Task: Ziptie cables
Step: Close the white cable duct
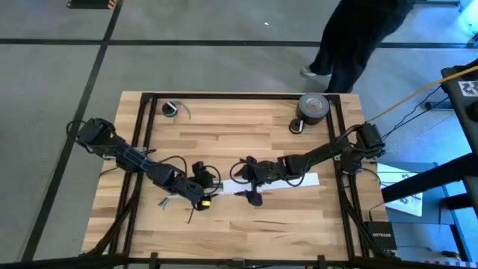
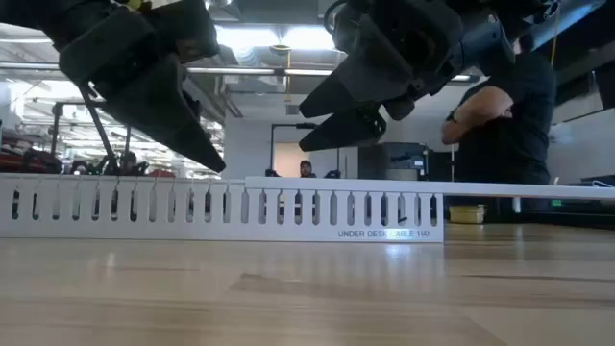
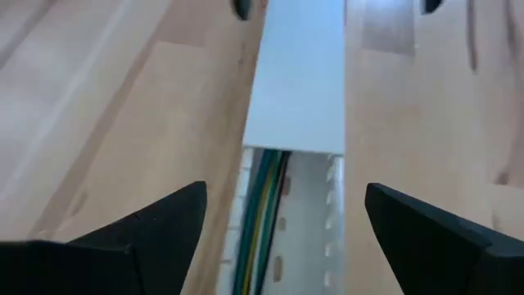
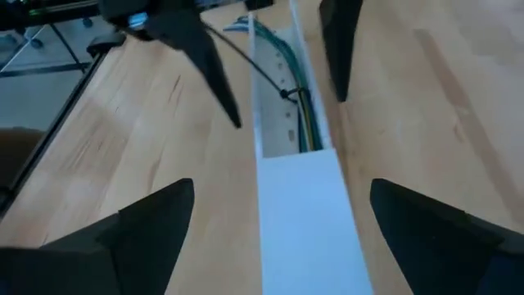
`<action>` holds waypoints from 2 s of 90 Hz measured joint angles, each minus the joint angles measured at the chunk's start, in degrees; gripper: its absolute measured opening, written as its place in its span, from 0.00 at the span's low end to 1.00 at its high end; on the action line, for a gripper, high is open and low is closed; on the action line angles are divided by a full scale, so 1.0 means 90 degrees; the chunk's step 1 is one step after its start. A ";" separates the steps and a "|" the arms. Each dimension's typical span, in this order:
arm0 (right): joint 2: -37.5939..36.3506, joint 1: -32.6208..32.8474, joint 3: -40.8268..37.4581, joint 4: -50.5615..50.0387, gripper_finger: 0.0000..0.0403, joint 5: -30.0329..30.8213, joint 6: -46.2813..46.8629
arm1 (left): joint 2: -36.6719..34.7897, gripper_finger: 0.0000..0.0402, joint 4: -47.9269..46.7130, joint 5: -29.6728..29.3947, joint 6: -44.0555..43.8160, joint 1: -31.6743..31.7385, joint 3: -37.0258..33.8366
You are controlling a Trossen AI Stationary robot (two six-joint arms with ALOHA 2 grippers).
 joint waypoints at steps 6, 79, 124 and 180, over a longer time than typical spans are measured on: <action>0.0000 0.0000 0.0000 -0.0036 0.89 0.0059 0.0004 | 0.0000 0.80 0.0016 0.0009 0.0036 0.0000 0.0000; 0.0000 0.0000 0.0002 -0.0162 0.89 0.0180 -0.0235 | 0.0295 0.80 0.0853 -0.0250 -0.0165 0.0013 -0.0613; 0.0035 0.0000 0.0005 -0.0223 0.89 0.0233 -0.0355 | 0.0320 0.80 0.1551 -0.0028 0.0398 0.0209 -0.0631; 0.0408 -0.0001 0.0015 0.0085 0.89 0.0069 -0.0385 | 0.0248 0.80 0.1695 0.1009 0.1031 0.0947 -0.0856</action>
